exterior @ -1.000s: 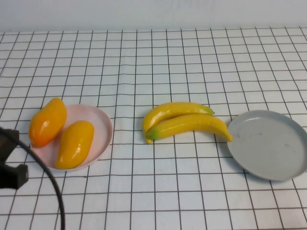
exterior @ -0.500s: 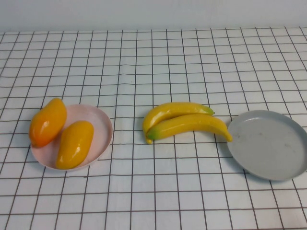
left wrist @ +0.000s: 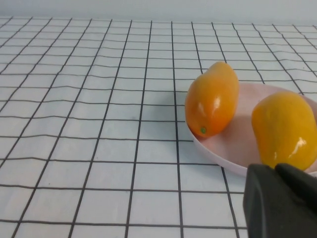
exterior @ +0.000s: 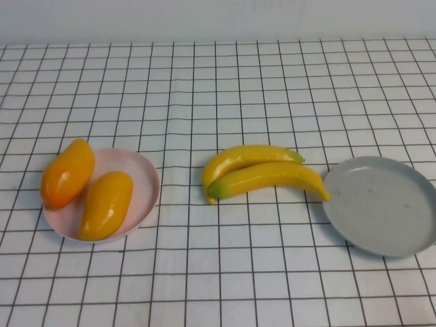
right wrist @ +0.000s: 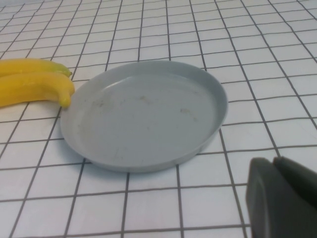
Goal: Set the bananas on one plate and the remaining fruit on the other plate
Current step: Put another type of fruit in the right plate
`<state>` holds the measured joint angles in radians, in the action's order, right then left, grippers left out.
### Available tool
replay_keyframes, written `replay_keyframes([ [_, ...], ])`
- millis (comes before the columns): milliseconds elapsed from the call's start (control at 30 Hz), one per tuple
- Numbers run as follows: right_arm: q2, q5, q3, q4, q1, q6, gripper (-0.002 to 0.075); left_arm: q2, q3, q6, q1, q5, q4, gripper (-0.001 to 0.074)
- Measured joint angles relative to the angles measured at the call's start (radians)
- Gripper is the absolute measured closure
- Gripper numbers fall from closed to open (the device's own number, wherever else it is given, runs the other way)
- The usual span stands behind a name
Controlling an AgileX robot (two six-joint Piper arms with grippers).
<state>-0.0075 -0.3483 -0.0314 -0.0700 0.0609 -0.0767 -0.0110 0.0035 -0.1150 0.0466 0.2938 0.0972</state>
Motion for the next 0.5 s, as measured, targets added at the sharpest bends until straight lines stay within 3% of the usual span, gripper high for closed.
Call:
replay_keyframes([
  [500, 0.0, 0.0, 0.0, 0.0, 0.0, 0.0, 0.0742, 0.0, 0.022, 0.236, 0.0, 0.082, -0.148, 0.0737],
])
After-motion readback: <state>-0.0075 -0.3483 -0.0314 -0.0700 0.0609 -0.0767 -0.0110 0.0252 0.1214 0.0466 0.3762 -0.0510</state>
